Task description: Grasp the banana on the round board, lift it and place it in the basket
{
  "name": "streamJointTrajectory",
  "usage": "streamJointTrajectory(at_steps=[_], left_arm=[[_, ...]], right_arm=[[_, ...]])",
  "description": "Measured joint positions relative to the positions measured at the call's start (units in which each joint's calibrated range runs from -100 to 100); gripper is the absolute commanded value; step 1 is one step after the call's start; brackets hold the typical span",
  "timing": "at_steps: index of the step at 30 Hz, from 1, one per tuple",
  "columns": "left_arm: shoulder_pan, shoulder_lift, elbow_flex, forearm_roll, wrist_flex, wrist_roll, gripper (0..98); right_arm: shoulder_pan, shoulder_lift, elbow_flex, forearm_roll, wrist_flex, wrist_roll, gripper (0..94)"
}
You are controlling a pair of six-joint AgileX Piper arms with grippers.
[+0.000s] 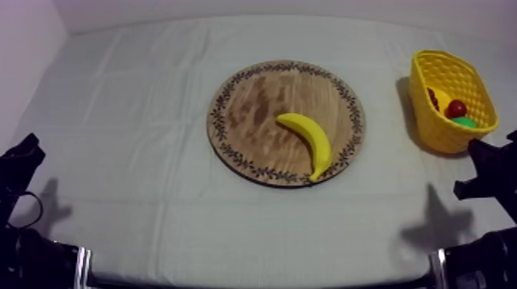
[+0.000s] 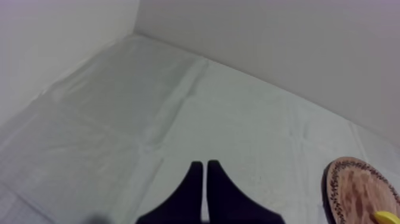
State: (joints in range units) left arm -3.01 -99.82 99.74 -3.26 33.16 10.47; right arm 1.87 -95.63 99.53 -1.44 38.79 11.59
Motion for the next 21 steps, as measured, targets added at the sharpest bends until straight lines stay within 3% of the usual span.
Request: streamJointTrajectory(at_steps=[5, 21], left_arm=[[0.0, 0.0, 0.0, 0.00, 0.0, 0.0, 0.1], [0.0, 0.0, 0.0, 0.00, 0.0, 0.0, 0.1]], right_arm=[[-1.1, 0.0, 0.0, 0.0, 0.1, -2.0, 0.4], [-8.9, -0.1, -0.1, 0.0, 0.1, -0.6, 0.4]])
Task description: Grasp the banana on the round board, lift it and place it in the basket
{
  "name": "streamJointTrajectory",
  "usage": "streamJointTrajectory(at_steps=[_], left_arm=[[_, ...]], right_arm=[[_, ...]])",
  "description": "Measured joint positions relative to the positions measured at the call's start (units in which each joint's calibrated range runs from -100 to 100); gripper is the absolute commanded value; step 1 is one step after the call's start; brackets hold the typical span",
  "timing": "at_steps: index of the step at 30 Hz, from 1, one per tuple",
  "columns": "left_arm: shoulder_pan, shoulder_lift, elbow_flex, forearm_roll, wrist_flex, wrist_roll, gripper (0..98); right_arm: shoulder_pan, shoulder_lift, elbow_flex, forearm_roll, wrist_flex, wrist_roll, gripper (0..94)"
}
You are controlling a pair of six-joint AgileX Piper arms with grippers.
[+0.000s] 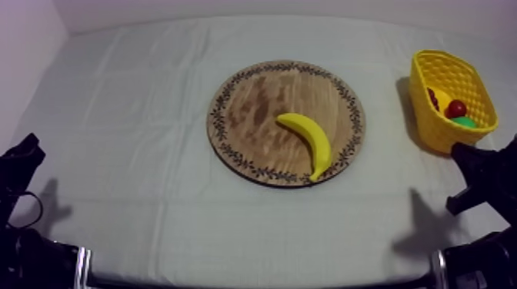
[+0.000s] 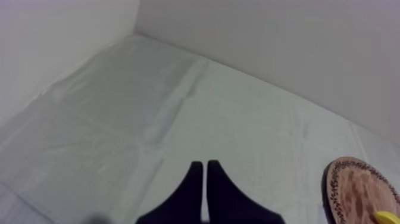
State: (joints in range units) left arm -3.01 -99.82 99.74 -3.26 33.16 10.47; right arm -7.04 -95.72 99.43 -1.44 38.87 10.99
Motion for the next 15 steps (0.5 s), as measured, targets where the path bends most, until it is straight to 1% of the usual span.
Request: streamJointTrajectory(at_steps=[5, 8, 9, 11, 15], left_arm=[[0.0, 0.0, 0.0, 0.00, 0.0, 0.0, 0.1], [0.0, 0.0, 0.0, 0.00, 0.0, 0.0, 0.1], [0.0, 0.0, 0.0, 0.00, 0.0, 0.0, 0.1], [0.0, 0.0, 0.0, 0.00, 0.0, 0.0, 0.1], [0.0, 0.0, 0.0, 0.00, 0.0, 0.0, 0.1]], right_arm=[[-0.7, 2.7, -1.9, 0.2, -0.8, 1.1, 0.4], [-1.3, 6.5, -4.8, 1.4, -0.6, 0.2, 0.4], [-1.6, 8.1, -6.3, 1.4, -0.3, -0.4, 0.4], [-2.1, 11.8, -9.8, 2.2, 1.1, -1.1, 0.4], [-3.1, 19.4, -18.6, 2.1, 5.9, -1.8, 0.4]])
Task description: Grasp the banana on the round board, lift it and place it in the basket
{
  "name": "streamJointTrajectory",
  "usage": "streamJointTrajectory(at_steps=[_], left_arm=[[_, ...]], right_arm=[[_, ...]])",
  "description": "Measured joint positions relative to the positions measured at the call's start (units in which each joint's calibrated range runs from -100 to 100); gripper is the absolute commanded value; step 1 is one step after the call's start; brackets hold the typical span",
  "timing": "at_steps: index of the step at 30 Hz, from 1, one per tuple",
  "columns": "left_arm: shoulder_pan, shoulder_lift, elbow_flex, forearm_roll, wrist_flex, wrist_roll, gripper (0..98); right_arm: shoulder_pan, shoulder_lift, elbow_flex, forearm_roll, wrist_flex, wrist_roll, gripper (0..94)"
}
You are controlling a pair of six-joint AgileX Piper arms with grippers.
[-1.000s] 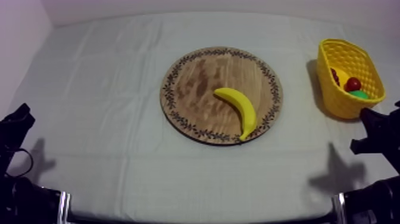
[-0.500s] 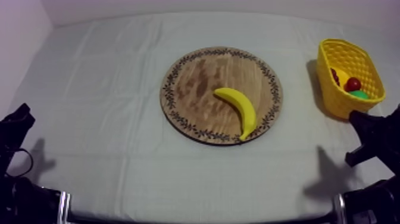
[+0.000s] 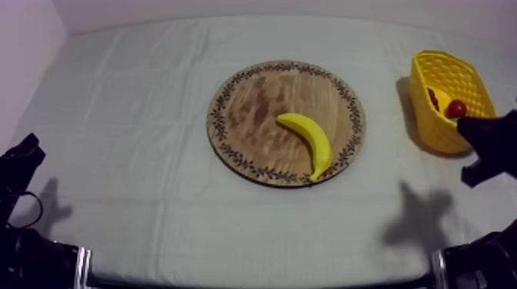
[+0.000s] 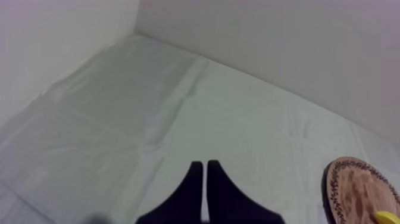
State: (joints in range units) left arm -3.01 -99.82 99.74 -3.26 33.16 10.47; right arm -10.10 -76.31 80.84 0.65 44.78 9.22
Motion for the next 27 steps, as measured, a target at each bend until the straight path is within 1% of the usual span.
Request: streamJointTrajectory(at_steps=[3, 13, 19, 23, 27], left_arm=[[0.0, 0.0, 0.0, 0.00, 0.0, 0.0, 0.1], [0.0, 0.0, 0.0, 0.00, 0.0, 0.0, 0.1], [0.0, 0.0, 0.0, 0.00, 0.0, 0.0, 0.1], [0.0, 0.0, 0.0, 0.00, 0.0, 0.0, 0.1], [0.0, 0.0, 0.0, 0.00, 0.0, 0.0, 0.1]], right_arm=[[-1.1, 6.0, -7.8, -0.7, 5.2, -0.1, 0.4], [-5.8, 28.1, -37.7, -0.7, 25.9, -2.6, 0.6], [-10.0, 41.7, -53.9, 1.7, 36.7, -4.3, 0.6], [-13.1, 50.1, -62.8, 3.3, 42.2, -5.5, 0.6], [-15.5, 58.4, -68.3, 3.4, 46.7, -6.5, 0.7]])
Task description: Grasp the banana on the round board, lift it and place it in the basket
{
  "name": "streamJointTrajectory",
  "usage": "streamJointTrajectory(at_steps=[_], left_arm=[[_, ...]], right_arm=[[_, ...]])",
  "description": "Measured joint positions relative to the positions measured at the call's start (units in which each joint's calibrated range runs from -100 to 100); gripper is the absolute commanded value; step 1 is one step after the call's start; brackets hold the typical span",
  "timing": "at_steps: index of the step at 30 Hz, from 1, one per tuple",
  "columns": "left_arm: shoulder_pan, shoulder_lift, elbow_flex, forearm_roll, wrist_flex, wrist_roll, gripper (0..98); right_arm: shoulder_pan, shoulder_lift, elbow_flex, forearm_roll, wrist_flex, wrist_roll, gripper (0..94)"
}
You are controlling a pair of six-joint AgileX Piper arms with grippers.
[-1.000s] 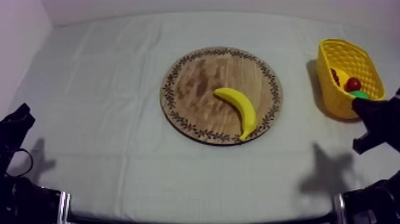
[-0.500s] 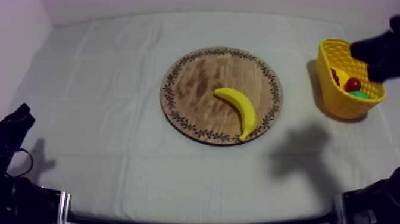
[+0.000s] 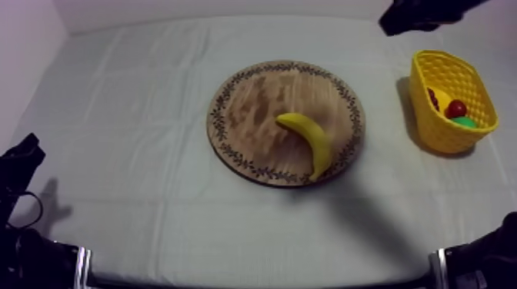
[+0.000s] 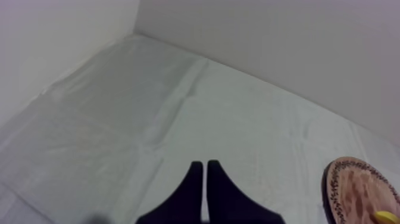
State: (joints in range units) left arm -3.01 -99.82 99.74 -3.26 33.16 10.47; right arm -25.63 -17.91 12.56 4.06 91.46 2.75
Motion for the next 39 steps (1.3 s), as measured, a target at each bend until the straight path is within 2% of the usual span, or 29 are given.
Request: streamJointTrajectory(at_steps=[12, 23, 25, 32, 39], left_arm=[[0.0, 0.0, 0.0, 0.00, 0.0, 0.0, 0.1], [0.0, 0.0, 0.0, 0.00, 0.0, 0.0, 0.1], [0.0, 0.0, 0.0, 0.00, 0.0, 0.0, 0.1], [0.0, 0.0, 0.0, 0.00, 0.0, 0.0, 0.1], [0.0, 0.0, 0.0, 0.00, 0.0, 0.0, 0.1]], right_arm=[[-2.0, 17.2, -9.6, 0.7, 4.1, -0.9, 0.7], [-2.1, 20.8, -12.7, 1.8, 4.8, -1.0, 3.7], [-2.1, 21.0, -12.9, 1.7, 4.8, -1.0, 8.6], [-2.3, 21.3, -12.3, 1.1, 5.3, -0.8, 39.3], [-2.3, 21.3, -11.7, 2.6, 5.7, -2.8, 61.8]])
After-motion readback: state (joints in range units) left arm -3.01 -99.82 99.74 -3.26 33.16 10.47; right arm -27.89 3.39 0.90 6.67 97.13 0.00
